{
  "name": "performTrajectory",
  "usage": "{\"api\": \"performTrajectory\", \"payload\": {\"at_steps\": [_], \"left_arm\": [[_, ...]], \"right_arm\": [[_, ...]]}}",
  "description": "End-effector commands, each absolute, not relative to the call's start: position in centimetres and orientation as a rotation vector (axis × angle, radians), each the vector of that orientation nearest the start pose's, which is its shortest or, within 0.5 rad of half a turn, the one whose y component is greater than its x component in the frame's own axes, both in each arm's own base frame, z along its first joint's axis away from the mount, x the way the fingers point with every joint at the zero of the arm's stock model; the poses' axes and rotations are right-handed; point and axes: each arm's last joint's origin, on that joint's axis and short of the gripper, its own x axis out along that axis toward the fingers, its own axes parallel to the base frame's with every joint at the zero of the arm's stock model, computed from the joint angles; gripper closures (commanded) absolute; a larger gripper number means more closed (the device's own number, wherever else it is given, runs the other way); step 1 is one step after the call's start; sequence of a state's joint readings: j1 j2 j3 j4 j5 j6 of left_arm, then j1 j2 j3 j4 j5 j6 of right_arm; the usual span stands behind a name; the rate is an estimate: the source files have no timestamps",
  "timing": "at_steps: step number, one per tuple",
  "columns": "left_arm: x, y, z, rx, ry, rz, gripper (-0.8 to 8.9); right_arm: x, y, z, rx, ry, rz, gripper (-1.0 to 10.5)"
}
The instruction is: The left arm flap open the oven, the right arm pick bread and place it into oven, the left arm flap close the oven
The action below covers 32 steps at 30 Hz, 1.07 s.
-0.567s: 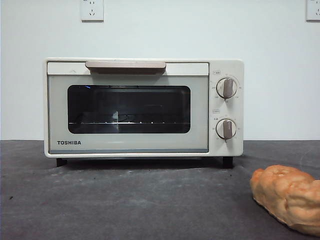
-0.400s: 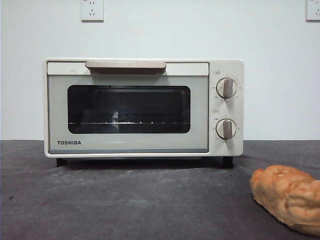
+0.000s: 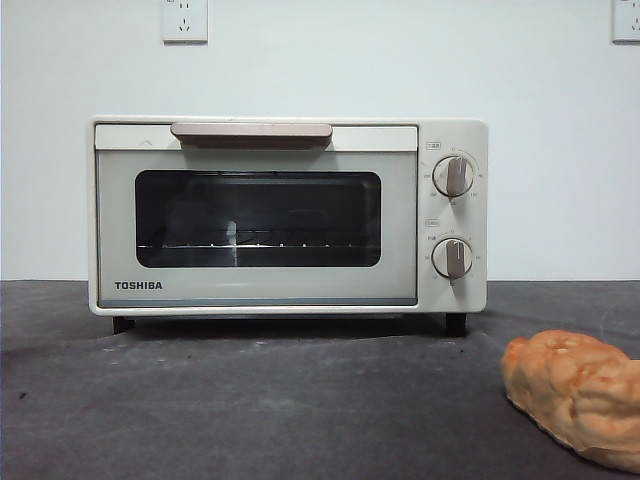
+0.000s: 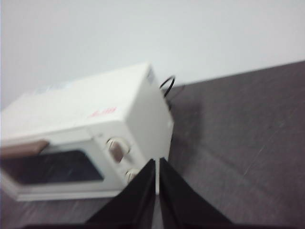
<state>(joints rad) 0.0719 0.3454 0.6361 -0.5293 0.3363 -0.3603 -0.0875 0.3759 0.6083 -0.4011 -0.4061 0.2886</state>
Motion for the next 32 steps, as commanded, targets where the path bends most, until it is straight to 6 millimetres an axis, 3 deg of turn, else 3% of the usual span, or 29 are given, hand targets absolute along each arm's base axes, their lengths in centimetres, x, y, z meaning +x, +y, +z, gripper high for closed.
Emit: {"api": "performTrajectory", "payload": {"at_steps": [1,9,15,23,25,29,32], "left_arm": [[8.6,-0.5,31.3,-0.298,0.317,-0.291,7.98],[10.2,-0.9,33.4,-0.215,0.499,-0.434,7.98],[10.4,-1.5,33.4,-0.202,0.578,-0.526,7.98],[10.1,-1.7,32.8,-0.181,0.638,-0.553,7.98],[10.1,-1.7,32.8,-0.181,0.638,-0.553,7.98],[10.1,-1.7,32.8,-0.179,0.639,-0.554,7.98],[10.1,-1.7,32.8,-0.179,0.639,-0.554,7.98]], "right_arm": [[9.8,0.4,31.3,0.265,0.258,0.344,9.4],[11.0,0.9,33.6,0.206,0.524,0.461,9.4],[10.7,1.7,33.3,0.141,0.703,0.565,9.4],[10.6,2.3,33.1,0.114,0.734,0.614,9.3],[10.6,2.3,33.1,0.117,0.736,0.612,8.8],[10.6,2.3,33.1,0.133,0.74,0.606,5.5],[10.6,2.3,33.1,0.149,0.746,0.601,5.2]]}}
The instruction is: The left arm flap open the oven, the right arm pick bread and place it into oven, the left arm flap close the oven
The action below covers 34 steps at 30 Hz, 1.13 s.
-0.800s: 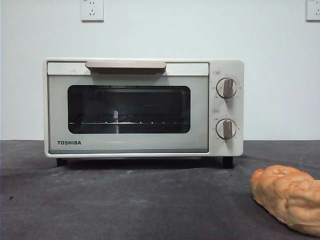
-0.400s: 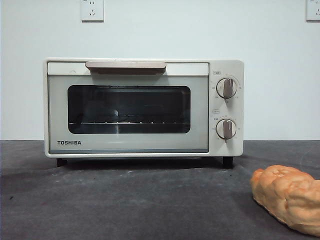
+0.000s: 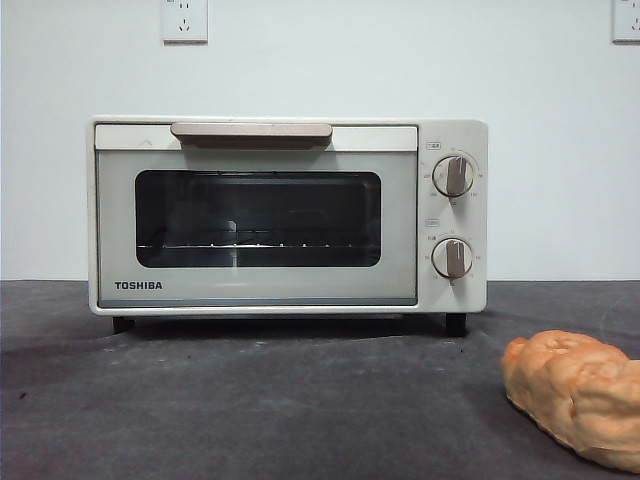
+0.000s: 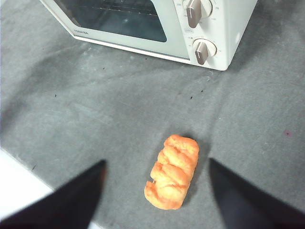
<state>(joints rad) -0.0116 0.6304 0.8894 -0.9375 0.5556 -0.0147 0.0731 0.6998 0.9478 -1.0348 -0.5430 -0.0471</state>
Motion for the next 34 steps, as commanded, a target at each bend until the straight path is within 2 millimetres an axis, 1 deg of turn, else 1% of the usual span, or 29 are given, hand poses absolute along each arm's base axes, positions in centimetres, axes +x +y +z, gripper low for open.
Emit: {"api": "performTrajectory", "payload": {"at_steps": [1,6,9,12,20,25,28,34], "left_arm": [[10.1,-1.7,32.8,-0.179,0.639,-0.554,7.98],[10.1,-1.7,32.8,-0.18,0.639,-0.554,7.98],[10.1,-1.7,32.8,-0.18,0.639,-0.554,7.98],[10.1,-1.7,32.8,-0.179,0.639,-0.554,7.98],[10.1,-1.7,32.8,-0.179,0.638,-0.554,7.98],[10.1,-1.7,32.8,-0.179,0.639,-0.554,7.98],[10.1,-1.7,32.8,-0.179,0.639,-0.554,7.98],[10.1,-1.7,32.8,-0.18,0.639,-0.554,7.98]], "right_arm": [[10.6,2.3,33.1,0.15,0.747,0.603,5.2],[10.9,2.7,32.9,0.17,0.787,0.62,5.2],[11.3,3.2,32.2,0.189,0.835,0.637,5.2],[11.9,3.6,30.7,0.205,0.891,0.64,5.2],[13.0,5.2,25.5,0.256,0.951,0.574,5.2],[13.3,6.4,22.1,0.246,0.997,0.506,5.2],[13.6,7.2,20.6,0.218,1.015,0.481,5.2],[14.3,9.1,19.2,0.123,1.019,0.417,5.2]]}}
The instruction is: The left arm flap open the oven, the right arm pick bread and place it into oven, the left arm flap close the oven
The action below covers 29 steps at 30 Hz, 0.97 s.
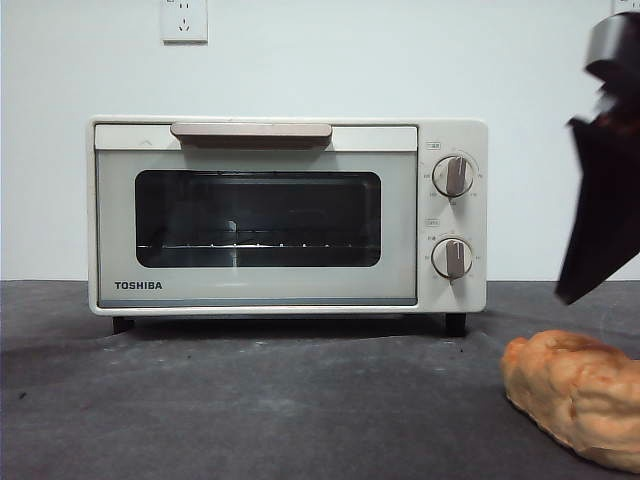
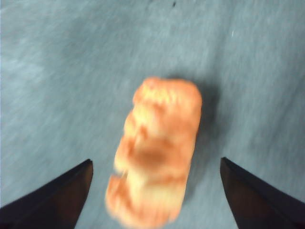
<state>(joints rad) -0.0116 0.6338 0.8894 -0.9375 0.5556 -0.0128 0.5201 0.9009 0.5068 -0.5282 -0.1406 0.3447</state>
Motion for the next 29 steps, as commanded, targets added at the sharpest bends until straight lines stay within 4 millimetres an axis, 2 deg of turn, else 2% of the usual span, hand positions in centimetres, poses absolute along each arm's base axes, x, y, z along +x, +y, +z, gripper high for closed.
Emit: {"api": "performTrajectory", "payload": {"at_steps": [1,8,17,19,25,29], "left_arm": [[10.1,-1.7,32.8,-0.18,0.639,-0.554,7.98],[10.1,-1.7,32.8,-0.179,0.639,-0.554,7.98],[10.1,-1.7,32.8,-0.18,0.639,-0.554,7.98],[10.1,-1.7,32.8,-0.179,0.639,-0.554,7.98],[10.2,-1.7,32.9,-0.178,0.632,-0.554,7.98],[10.2,-1.7,32.9,-0.179,0.63,-0.558,7.98]], "right_arm": [[14.4,9.4,19.0,0.113,1.022,0.412,5.2],[15.5,11.1,17.6,0.072,1.019,0.41,5.2],[16.2,11.9,16.1,0.03,1.056,0.368,5.2],[16.2,11.9,16.0,0.026,1.063,0.366,5.5],[16.2,12.0,15.9,0.025,1.066,0.373,7.4],[16.2,12.1,16.0,0.035,1.068,0.395,7.5]]}}
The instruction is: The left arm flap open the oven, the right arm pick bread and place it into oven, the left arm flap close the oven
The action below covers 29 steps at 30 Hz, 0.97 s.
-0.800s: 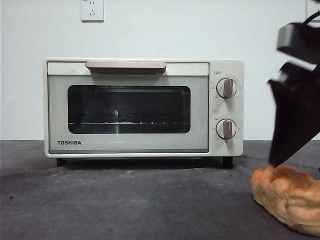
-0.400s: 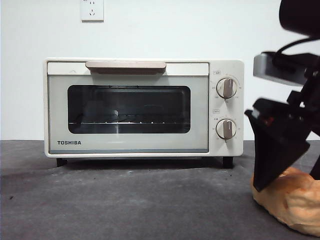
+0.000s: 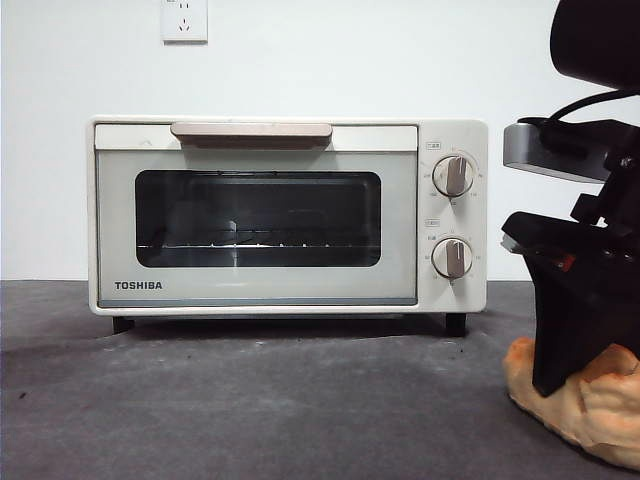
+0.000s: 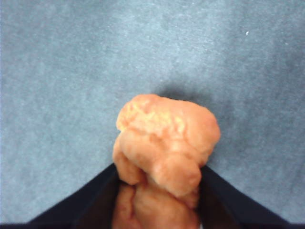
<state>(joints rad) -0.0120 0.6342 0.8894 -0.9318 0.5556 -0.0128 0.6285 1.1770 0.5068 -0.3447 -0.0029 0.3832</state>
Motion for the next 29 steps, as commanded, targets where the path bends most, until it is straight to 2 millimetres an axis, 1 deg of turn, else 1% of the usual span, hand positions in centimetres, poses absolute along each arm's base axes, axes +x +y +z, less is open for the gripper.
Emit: {"api": "performTrajectory", "payload": {"at_steps": [1,4,7,13,16,20,24,29], "left_arm": [[10.2,-1.8,33.0,-0.182,0.626,-0.56,7.98],[10.5,-2.0,33.2,-0.194,0.607,-0.572,7.98],[11.0,-2.3,33.4,-0.214,0.59,-0.594,7.98],[13.3,-3.8,33.9,-0.241,0.544,-0.665,7.97],[14.8,-5.0,34.1,-0.226,0.512,-0.68,7.97],[16.9,-6.8,34.1,-0.177,0.475,-0.653,7.97],[18.8,-8.6,33.9,-0.15,0.434,-0.646,7.97],[21.1,-10.7,33.2,-0.13,0.381,-0.65,7.97]], "right_arm": [[16.2,12.1,16.1,0.042,1.068,0.407,7.5],[16.1,12.1,16.6,0.055,1.046,0.422,7.5],[16.0,12.0,17.7,0.074,0.999,0.439,7.5],[15.4,11.6,20.9,0.1,0.901,0.473,7.5],[15.0,11.3,22.7,0.113,0.852,0.486,7.5],[14.5,10.9,24.8,0.126,0.803,0.502,7.5],[14.0,10.5,26.3,0.125,0.767,0.516,7.5],[13.4,10.1,27.6,0.131,0.737,0.527,7.5]]}}
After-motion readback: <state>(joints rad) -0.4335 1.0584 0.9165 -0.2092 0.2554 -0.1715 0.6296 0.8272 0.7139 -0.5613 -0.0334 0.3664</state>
